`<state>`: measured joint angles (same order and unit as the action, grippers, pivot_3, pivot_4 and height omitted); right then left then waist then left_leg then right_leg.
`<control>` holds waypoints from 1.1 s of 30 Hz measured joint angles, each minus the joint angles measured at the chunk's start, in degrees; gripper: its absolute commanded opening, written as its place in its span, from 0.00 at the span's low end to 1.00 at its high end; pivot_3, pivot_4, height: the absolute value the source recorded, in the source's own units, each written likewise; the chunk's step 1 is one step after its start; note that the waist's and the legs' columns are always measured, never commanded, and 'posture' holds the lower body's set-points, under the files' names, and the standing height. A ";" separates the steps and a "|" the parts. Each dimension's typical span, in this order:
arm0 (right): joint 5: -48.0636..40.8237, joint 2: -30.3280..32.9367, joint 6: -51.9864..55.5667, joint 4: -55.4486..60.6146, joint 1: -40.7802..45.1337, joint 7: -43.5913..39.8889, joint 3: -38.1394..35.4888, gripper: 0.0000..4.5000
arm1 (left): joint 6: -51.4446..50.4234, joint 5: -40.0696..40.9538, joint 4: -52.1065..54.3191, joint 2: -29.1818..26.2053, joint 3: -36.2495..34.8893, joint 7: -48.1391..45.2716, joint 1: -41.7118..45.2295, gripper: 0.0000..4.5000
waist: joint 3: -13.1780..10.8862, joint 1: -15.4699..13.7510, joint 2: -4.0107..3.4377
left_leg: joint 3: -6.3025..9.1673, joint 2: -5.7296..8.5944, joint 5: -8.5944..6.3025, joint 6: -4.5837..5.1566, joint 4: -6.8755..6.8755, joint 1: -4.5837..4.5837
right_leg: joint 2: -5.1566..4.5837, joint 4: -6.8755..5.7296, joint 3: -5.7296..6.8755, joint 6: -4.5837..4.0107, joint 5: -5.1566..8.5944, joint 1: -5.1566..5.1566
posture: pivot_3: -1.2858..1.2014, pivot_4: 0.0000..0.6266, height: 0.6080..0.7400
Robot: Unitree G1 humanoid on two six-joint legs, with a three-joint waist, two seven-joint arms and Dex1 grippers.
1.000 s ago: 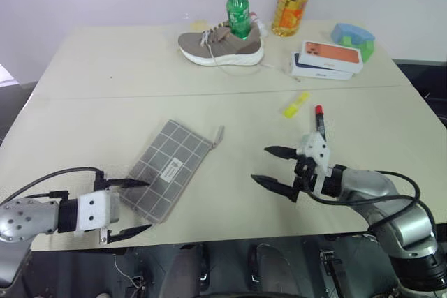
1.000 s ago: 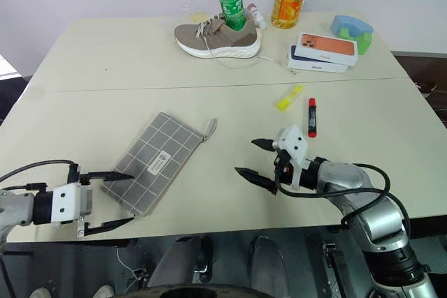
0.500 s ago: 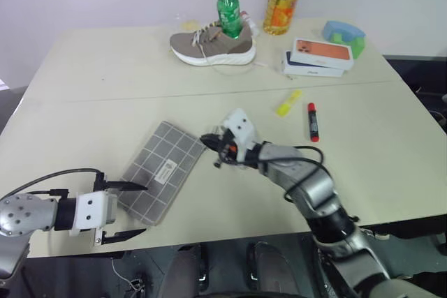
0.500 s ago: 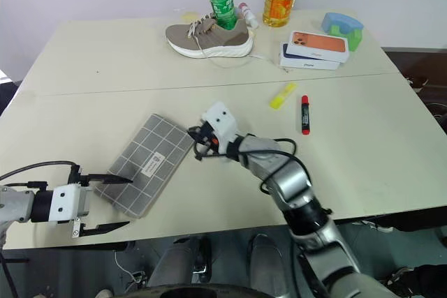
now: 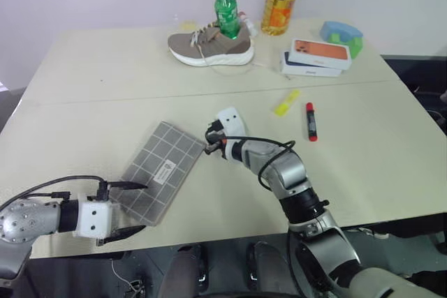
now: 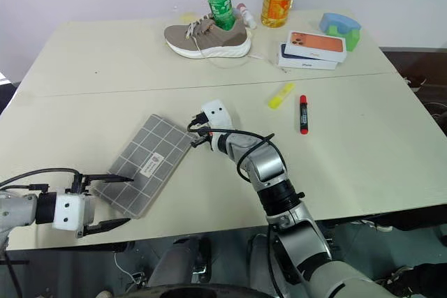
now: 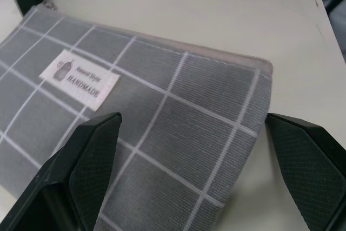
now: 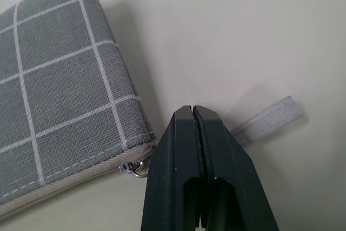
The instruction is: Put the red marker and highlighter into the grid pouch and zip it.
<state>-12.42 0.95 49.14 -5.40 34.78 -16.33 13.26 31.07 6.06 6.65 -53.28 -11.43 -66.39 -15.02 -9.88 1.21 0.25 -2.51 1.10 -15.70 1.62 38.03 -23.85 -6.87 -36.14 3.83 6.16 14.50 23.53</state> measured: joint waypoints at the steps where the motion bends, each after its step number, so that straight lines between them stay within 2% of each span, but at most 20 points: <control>1: -0.08 -0.29 0.54 0.00 0.00 0.24 -0.61 0.00 | 1.75 -0.93 -0.33 0.43 0.02 1.18 0.01 1.00 | 0.01 -0.02 -0.03 | 0.00 0.00 0.00 0.00 0.00 0.04 | 0.00 0.00 0.00 0.00 0.00 -0.04 | 0.52 0.24 1.00; 10: -0.13 -2.27 2.44 -0.68 0.28 1.39 -3.06 0.00 | 10.17 -5.69 -1.84 1.45 0.76 8.12 -1.13 1.00 | 0.07 -0.16 -0.16 | -0.01 0.00 -0.02 0.02 -0.03 0.41 | -0.03 0.02 -0.01 0.00 0.00 -0.14 | 0.52 0.24 1.00; 15: -0.09 -2.66 2.85 -1.60 0.76 1.73 -3.56 0.00 | 14.43 -12.32 -3.25 1.63 1.39 14.95 0.08 1.00 | 0.32 -0.32 -0.55 | 0.00 -0.01 -0.02 0.02 -0.03 0.46 | -0.05 0.00 -0.01 0.00 0.00 -0.17 | 0.52 0.24 1.00; 19: 0.05 -2.64 2.86 -1.74 0.76 1.83 -3.61 0.00 | 14.13 -16.02 -3.11 3.34 1.65 20.39 0.03 1.00 | 0.46 -0.39 -0.82 | 0.00 -0.02 -0.01 0.02 -0.03 0.47 | -0.04 -0.02 -0.01 0.00 0.00 -0.18 | 0.52 0.24 1.00; 24: 1.07 -2.48 2.21 -1.74 0.75 1.74 -2.69 0.00 | 10.97 -16.84 -1.83 4.99 2.35 23.80 -0.68 1.00 | 0.48 -0.47 -0.84 | 0.00 -0.02 -0.01 0.02 -0.03 0.47 | -0.04 -0.02 -0.01 0.01 0.00 -0.19 | 0.52 0.24 1.00; 30: 5.65 0.56 -10.66 -0.83 0.54 1.04 -0.04 0.00 | 10.26 -16.82 -1.40 4.53 3.21 25.50 -1.45 1.00 | 0.47 -0.46 -0.86 | 0.00 -0.01 -0.01 0.02 -0.03 0.46 | -0.04 0.00 -0.01 0.01 0.01 -0.17 | 0.52 0.24 1.00; 33: 5.97 1.27 -12.75 2.24 0.48 -1.70 1.43 0.00 | 10.07 -16.82 -1.23 3.89 3.35 25.82 -1.66 1.00 | 0.47 -0.24 -0.88 | 0.00 -0.04 -0.01 0.02 -0.05 0.47 | -0.01 -0.01 -0.01 0.01 0.01 -0.17 | 0.52 0.24 1.00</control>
<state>-6.45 2.22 36.39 -3.16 35.27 -18.03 14.69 41.14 -10.76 5.42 -49.39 -8.08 -40.57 -16.67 -9.42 0.97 -0.63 -2.51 1.06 -15.71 1.64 37.98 -23.38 -6.88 -36.15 3.82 6.18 14.51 23.36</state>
